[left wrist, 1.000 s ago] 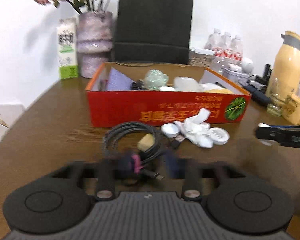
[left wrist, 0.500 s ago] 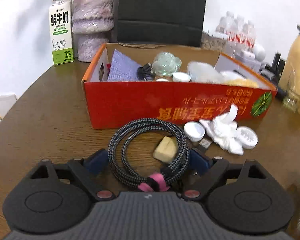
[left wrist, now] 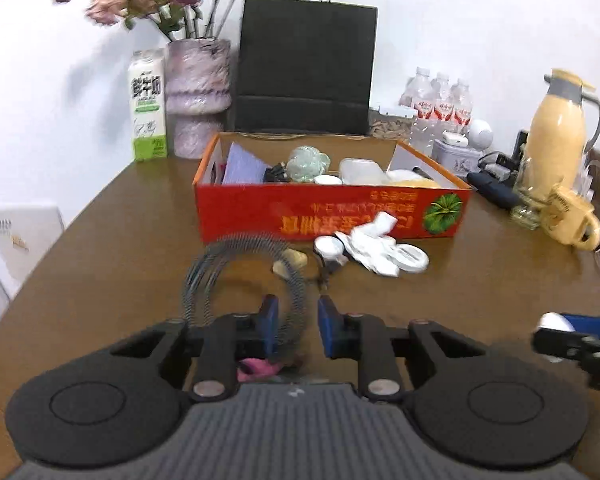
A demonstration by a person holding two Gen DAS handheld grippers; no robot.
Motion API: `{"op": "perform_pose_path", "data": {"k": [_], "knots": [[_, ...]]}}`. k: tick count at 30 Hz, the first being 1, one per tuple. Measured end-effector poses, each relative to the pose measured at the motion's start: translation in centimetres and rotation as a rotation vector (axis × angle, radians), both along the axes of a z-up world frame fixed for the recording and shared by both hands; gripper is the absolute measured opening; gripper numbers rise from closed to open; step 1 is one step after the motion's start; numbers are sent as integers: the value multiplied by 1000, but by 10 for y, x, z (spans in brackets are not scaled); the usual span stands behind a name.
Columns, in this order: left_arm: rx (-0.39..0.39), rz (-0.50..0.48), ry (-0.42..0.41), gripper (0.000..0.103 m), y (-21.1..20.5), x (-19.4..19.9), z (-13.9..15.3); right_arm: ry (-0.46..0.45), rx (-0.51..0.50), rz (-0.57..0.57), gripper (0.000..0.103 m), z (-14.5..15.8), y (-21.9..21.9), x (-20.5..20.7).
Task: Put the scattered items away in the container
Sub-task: 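Grasp the black braided cable with the left tool while the right tool grasps a white cap, then carry the braided cable and white cap over the box and lower them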
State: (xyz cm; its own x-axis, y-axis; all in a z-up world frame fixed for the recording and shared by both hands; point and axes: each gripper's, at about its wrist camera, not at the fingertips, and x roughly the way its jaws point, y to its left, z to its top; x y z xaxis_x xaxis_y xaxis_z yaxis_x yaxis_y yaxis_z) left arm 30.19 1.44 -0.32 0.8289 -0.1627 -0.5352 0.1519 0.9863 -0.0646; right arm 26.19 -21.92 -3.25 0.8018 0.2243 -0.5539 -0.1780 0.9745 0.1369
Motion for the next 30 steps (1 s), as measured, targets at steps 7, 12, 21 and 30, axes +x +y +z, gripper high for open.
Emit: {"op": "perform_pose_path", "data": {"k": [7,12,21,30], "knots": [[37,-4,95,15,-4,-53,-29,34,1,25,40,-6,2,-35],[59,18,-27,89,0,-64,-11,43,2,40,40,-6,4,-52],[123,-54,169,20,14,48,-24,41,4,35,40,-4,4,-63],[127,-178,194,15,2,16,-30,51,20,29,40,-7,1,-72]]}}
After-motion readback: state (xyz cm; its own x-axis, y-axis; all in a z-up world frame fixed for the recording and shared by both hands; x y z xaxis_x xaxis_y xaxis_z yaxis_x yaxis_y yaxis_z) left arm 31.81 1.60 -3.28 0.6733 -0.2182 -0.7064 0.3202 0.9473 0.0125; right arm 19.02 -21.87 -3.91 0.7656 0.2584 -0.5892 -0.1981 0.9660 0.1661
